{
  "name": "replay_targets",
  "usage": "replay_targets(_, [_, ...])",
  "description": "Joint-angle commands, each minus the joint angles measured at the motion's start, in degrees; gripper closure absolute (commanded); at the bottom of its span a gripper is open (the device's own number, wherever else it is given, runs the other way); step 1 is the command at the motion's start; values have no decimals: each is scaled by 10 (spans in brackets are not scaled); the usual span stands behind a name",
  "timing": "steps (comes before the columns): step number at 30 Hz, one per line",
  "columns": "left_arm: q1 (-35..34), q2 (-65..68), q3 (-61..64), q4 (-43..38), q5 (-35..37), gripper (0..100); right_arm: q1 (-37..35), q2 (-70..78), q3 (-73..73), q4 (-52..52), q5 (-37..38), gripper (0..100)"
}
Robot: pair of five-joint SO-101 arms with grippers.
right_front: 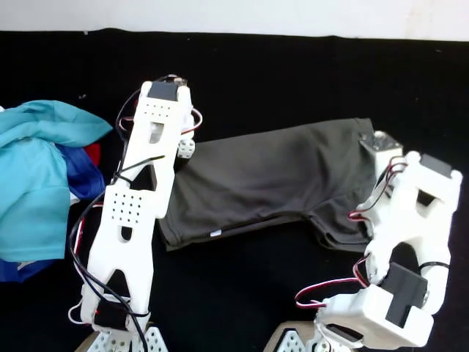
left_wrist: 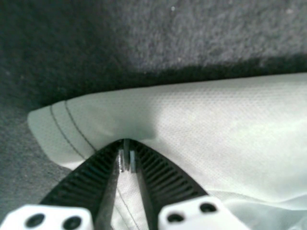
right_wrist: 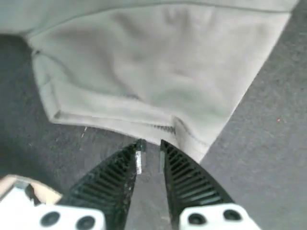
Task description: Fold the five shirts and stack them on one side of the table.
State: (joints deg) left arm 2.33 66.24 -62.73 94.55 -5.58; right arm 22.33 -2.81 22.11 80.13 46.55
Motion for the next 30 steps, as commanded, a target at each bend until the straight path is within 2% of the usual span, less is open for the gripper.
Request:
replay_targets(1, [7, 3, -11, -6, 3, 992, -12, -22, -43, 69, 64, 875])
replay_targets(4, [8, 3, -10, -5, 3, 992, -34, -22, -46, 105, 101, 739])
replay_targets(6, [8, 3, -10, -5, 3, 992, -45, -22, -43, 107, 121, 691])
replay_targets(13, [8, 3, -12, -6, 3, 992, -102, -16, 14, 97, 126, 689])
replay_targets(16, [7, 3, -12, -6, 3, 992, -118, -16, 79, 28, 123, 689])
replay_targets(24, [7, 3, -12, -6, 3, 992, -99, -15, 175, -137, 98, 689])
replay_targets(30, [7, 3, -12, -6, 3, 992, -88, 43, 167, -166, 93, 688])
